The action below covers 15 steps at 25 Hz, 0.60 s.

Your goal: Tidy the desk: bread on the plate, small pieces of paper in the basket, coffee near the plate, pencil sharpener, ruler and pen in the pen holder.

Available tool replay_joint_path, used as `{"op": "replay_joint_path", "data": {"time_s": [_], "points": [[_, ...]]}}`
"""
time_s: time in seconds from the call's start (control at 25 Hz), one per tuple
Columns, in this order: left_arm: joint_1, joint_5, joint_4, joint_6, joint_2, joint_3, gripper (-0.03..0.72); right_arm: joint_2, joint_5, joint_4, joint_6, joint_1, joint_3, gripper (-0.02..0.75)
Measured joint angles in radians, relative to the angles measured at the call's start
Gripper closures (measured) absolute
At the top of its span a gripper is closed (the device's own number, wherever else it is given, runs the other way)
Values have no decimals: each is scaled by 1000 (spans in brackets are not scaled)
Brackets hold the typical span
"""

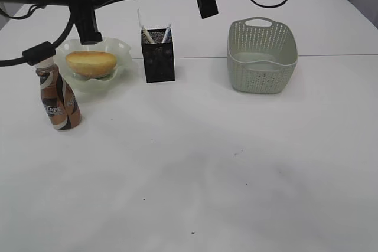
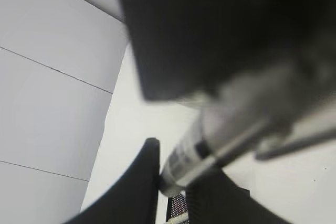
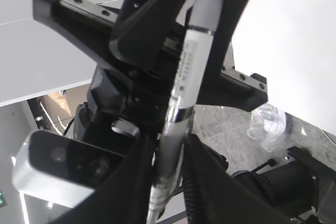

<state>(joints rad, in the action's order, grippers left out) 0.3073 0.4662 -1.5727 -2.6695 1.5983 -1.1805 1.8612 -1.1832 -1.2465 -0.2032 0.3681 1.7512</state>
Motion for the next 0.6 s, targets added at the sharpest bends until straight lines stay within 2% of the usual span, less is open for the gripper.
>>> {"op": "replay_joint_path", "data": {"time_s": [0.24, 0.6], "points": [[1, -2, -22, 3, 3, 2, 596, -2, 13, 7, 14, 0, 0, 521], [1, -23, -33, 5, 3, 2, 600, -2, 21, 19, 15, 0, 1, 495]]}}
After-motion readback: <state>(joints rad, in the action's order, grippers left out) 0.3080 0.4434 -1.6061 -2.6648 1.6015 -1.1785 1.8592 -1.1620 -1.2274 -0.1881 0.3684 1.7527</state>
